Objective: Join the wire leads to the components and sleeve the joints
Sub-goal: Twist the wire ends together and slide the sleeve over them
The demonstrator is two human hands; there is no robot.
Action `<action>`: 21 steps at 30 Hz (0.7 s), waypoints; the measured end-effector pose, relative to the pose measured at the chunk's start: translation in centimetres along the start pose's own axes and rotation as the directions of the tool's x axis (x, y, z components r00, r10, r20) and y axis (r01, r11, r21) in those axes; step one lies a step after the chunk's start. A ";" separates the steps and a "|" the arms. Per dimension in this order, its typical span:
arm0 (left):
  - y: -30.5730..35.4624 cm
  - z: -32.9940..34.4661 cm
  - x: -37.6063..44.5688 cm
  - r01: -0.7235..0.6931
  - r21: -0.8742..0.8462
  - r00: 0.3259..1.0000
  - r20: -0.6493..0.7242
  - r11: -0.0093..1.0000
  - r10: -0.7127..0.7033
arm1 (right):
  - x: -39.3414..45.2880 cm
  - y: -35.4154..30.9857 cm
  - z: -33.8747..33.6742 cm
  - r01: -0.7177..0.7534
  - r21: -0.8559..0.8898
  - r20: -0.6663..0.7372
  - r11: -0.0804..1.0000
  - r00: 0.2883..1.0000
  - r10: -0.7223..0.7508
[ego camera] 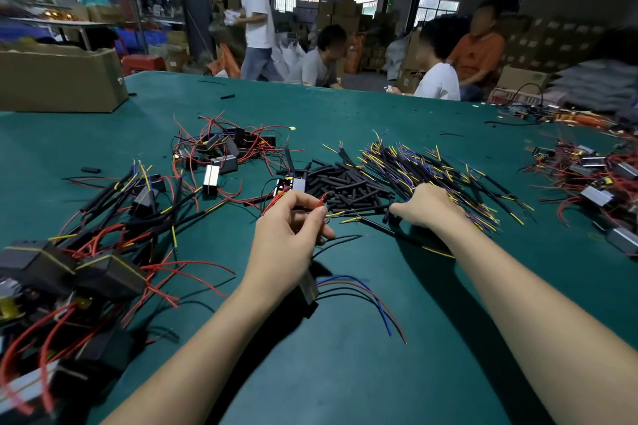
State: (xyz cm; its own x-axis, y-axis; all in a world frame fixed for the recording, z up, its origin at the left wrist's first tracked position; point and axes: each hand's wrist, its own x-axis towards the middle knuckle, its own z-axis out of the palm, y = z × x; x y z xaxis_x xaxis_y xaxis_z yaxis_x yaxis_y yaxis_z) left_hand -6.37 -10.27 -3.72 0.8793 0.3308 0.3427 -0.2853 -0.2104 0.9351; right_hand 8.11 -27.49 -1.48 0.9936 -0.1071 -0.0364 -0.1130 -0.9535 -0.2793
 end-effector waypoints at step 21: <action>0.6 -0.1 -0.3 -0.062 0.127 0.995 -0.073 0.990 0.072 | -0.3 -0.8 -1.4 -0.142 0.361 0.300 0.922 0.953 0.029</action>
State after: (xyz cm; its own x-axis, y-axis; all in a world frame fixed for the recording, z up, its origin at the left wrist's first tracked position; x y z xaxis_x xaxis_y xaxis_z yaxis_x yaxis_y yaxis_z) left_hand -6.84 -10.43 -3.27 0.8262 0.3814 0.4147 -0.2888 -0.3454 0.8929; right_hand 7.95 -27.06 0.06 0.9426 -0.0455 -0.3308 -0.2468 -0.7622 -0.5984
